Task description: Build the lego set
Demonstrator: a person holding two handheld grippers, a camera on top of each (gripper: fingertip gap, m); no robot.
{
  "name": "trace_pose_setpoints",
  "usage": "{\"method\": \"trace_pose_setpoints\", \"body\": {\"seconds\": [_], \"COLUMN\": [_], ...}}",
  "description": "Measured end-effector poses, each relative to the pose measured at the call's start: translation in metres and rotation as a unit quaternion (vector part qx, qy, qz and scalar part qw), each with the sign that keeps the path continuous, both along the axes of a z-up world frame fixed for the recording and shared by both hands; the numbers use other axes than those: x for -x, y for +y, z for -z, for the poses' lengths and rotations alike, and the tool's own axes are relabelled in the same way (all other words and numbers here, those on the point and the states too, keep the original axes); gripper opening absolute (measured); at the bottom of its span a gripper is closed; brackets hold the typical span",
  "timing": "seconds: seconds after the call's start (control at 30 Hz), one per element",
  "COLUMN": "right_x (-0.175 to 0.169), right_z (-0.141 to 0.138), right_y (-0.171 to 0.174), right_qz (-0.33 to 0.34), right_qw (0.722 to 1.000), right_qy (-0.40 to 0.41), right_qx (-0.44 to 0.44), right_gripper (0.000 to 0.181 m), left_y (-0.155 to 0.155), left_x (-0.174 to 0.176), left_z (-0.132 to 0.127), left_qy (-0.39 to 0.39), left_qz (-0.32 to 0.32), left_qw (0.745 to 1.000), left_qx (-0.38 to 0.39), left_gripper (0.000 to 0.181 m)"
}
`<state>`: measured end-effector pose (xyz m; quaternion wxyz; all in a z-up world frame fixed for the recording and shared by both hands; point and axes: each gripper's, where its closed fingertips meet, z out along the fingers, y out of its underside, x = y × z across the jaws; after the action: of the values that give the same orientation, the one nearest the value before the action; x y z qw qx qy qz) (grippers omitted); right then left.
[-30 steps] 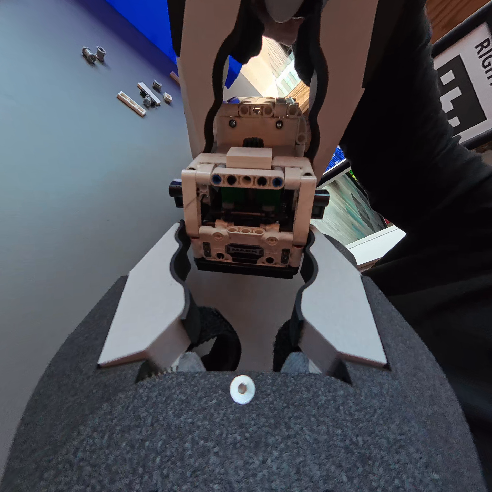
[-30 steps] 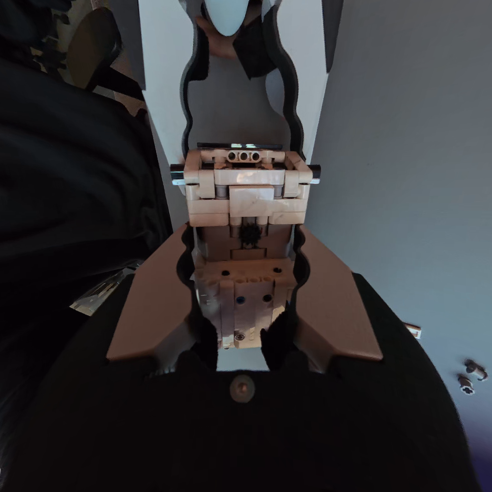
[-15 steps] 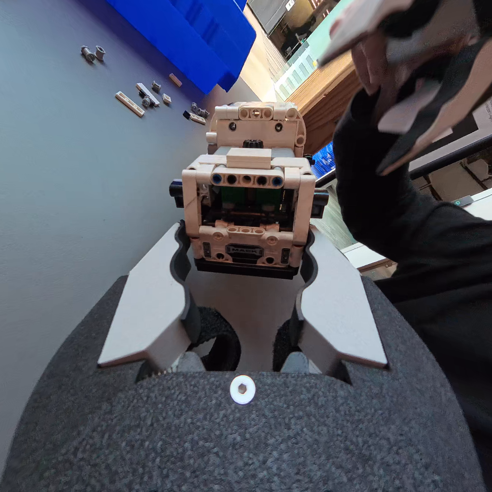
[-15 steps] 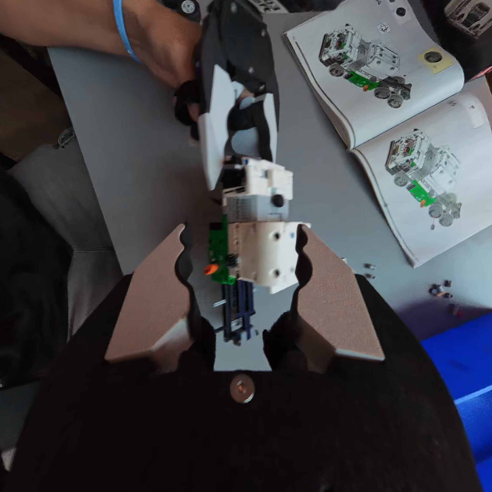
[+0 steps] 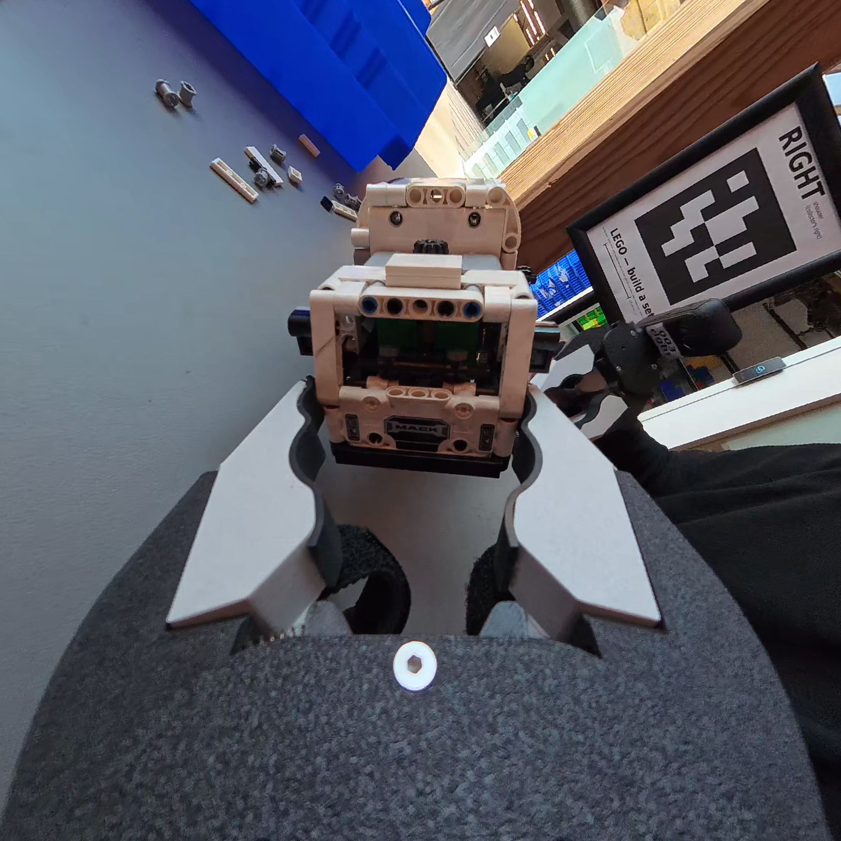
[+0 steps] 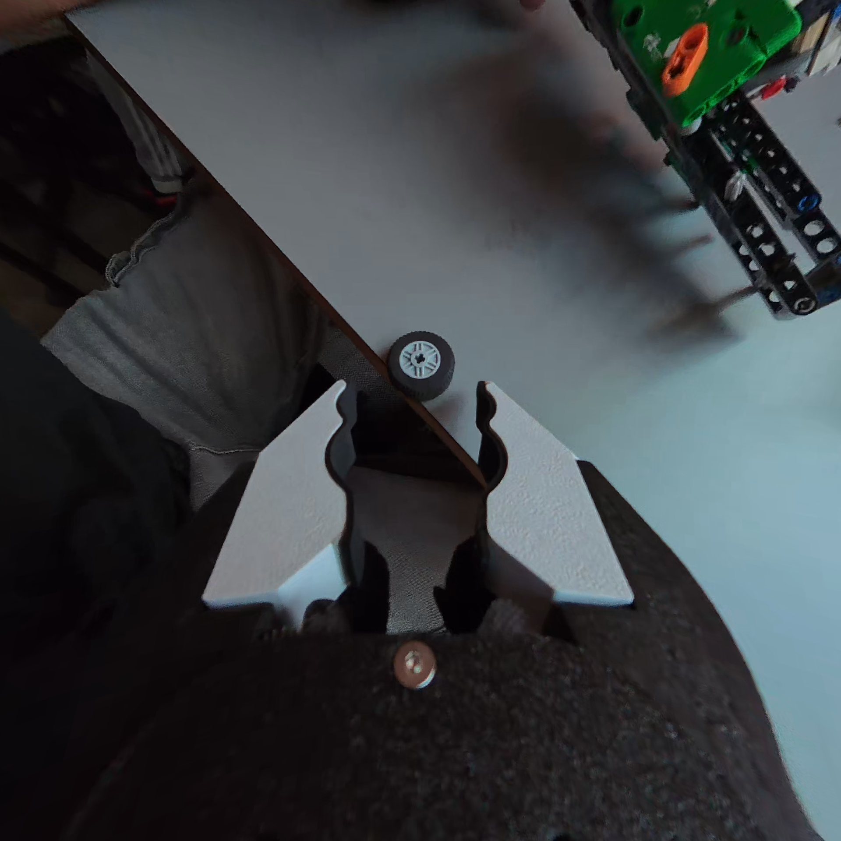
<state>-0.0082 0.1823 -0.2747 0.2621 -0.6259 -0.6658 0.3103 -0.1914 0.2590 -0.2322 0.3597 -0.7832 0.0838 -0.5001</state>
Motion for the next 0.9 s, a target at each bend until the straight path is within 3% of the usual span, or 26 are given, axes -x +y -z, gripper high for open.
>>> {"method": "trace_pose_setpoints", "body": {"seconds": [0.23,0.37,0.47,0.57,0.7,0.9], "right_x": [0.014,0.023,0.052,0.097,0.145,0.162], "right_z": [0.008,0.002,-0.035,-0.073,-0.073,-0.062], "right_y": [0.000,-0.001,0.012,0.022,0.042,0.046], "right_qz": [-0.007,-0.019,-0.020,-0.032,-0.040,-0.047], "right_qw": [1.000,0.999,0.990,0.954,0.914,0.910], "right_qy": [0.009,0.011,0.059,0.112,0.072,0.034], "right_qx": [-0.001,-0.029,-0.125,-0.275,-0.396,-0.410], "right_gripper": [0.031,0.031,0.030,0.030,0.030,0.030], "left_y": [0.000,-0.001,-0.001,0.000,0.000,0.001], "left_x": [0.000,-0.002,-0.003,-0.004,-0.003,-0.002], "left_z": [0.001,0.002,0.003,0.002,0.002,0.002], "left_qy": [0.000,0.007,0.006,0.003,-0.003,-0.009], "left_qz": [0.001,0.004,0.003,0.000,-0.002,-0.004], "left_qw": [1.000,1.000,1.000,1.000,1.000,1.000], "left_qx": [0.000,0.000,0.002,0.004,0.009,0.013], "left_gripper": [0.084,0.084,0.084,0.084,0.084,0.084]}}
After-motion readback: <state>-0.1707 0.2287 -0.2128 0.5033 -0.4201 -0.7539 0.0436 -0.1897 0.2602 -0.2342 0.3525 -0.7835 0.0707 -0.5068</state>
